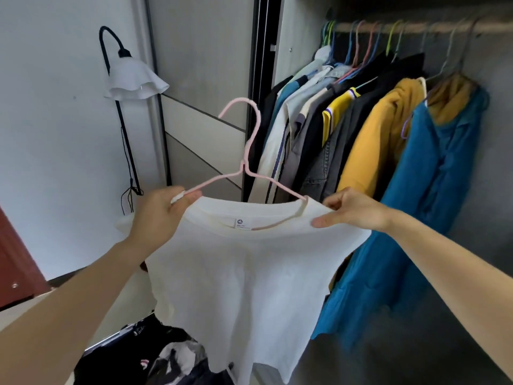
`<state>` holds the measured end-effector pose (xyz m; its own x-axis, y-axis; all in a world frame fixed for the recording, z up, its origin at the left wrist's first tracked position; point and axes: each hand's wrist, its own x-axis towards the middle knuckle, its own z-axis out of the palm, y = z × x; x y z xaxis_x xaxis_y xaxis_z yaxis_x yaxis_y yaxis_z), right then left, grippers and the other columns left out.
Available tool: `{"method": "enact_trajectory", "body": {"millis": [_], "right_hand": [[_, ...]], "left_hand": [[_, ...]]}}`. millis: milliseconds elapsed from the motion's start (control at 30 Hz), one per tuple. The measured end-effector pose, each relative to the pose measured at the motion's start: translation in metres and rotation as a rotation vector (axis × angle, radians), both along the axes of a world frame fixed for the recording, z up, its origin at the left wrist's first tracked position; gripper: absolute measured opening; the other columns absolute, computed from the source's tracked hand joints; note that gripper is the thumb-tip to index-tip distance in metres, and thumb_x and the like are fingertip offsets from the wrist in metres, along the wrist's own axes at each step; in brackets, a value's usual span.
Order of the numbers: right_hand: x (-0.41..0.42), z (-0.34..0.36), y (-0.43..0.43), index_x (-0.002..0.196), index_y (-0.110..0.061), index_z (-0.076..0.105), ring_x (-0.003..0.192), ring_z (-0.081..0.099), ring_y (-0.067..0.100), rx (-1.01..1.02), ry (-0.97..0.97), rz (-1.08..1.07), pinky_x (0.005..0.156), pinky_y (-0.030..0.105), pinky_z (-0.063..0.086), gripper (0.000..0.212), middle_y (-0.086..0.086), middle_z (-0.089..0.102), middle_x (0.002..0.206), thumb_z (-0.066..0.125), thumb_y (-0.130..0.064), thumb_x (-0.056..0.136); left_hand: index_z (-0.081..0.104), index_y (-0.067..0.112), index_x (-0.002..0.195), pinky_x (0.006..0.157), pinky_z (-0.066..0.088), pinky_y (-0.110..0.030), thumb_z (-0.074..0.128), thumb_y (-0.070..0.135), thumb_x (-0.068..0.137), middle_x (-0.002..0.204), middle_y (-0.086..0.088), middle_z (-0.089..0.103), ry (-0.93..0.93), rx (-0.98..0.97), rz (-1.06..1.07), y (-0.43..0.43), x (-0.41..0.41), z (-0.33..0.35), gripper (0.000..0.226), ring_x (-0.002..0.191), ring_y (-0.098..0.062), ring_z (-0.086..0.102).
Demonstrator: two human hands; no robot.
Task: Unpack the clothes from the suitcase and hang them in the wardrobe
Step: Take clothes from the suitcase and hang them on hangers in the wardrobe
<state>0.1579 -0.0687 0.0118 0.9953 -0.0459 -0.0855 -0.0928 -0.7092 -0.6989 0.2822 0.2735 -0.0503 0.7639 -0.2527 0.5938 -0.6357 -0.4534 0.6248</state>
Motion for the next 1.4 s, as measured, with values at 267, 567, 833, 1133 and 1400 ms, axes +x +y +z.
{"method": "enact_trajectory", "body": {"millis": [267,567,833,1133,1400], "right_hand": [[-0.033,0.006,0.083,0.085,-0.003,0.061,0.042,0.025,0.008,0.194,-0.082,0.031,0.043,0.020,0.021,0.028,-0.005,0.030,0.048,0.050,-0.023,0.102],[-0.109,0.015,0.085,0.090,-0.007,0.056,0.047,0.027,0.010,0.825,0.035,-0.238,0.039,0.019,0.019,0.011,0.001,0.031,0.060,0.047,-0.011,0.096],[-0.164,0.073,0.072,0.097,0.006,0.059,0.042,0.041,0.016,0.874,-0.282,-0.342,0.038,0.022,0.038,0.029,0.009,0.045,0.053,0.056,-0.015,0.078],[-0.177,0.153,0.031,0.075,-0.003,0.054,0.039,0.029,0.012,0.662,-0.671,-0.692,0.039,0.019,0.024,0.022,0.005,0.034,0.050,0.057,-0.015,0.094],[-0.123,0.149,-0.061,0.061,-0.007,0.052,0.043,0.037,0.015,0.331,-0.877,-0.930,0.044,0.023,0.033,0.033,0.006,0.041,0.052,0.059,-0.012,0.093]], "left_hand": [[0.032,0.015,0.059,0.053,0.023,-0.029,0.059,0.060,0.085,0.051,0.010,0.026,0.111,0.003,-0.307,-0.039,-0.006,-0.010,0.059,0.050,-0.008,0.025],[0.043,0.034,0.133,0.113,0.021,-0.030,0.041,0.049,0.098,0.147,0.019,0.025,0.328,0.015,-0.512,-0.121,-0.045,-0.024,0.038,0.142,-0.003,0.019],[0.018,0.040,0.151,0.121,0.015,-0.036,0.036,0.076,0.081,0.155,0.021,0.023,0.561,-0.017,-0.970,-0.215,-0.095,0.019,0.081,0.141,0.002,0.022],[0.027,0.041,0.149,0.113,0.016,-0.022,0.040,0.057,0.096,0.147,0.027,0.027,0.363,0.055,-1.089,-0.299,-0.128,0.096,0.057,0.138,0.004,0.023],[0.024,0.014,0.151,0.117,0.011,-0.034,0.044,0.035,0.100,0.158,-0.013,0.014,-0.131,0.099,-0.639,-0.355,-0.077,0.120,0.059,0.145,-0.027,0.009]]}}
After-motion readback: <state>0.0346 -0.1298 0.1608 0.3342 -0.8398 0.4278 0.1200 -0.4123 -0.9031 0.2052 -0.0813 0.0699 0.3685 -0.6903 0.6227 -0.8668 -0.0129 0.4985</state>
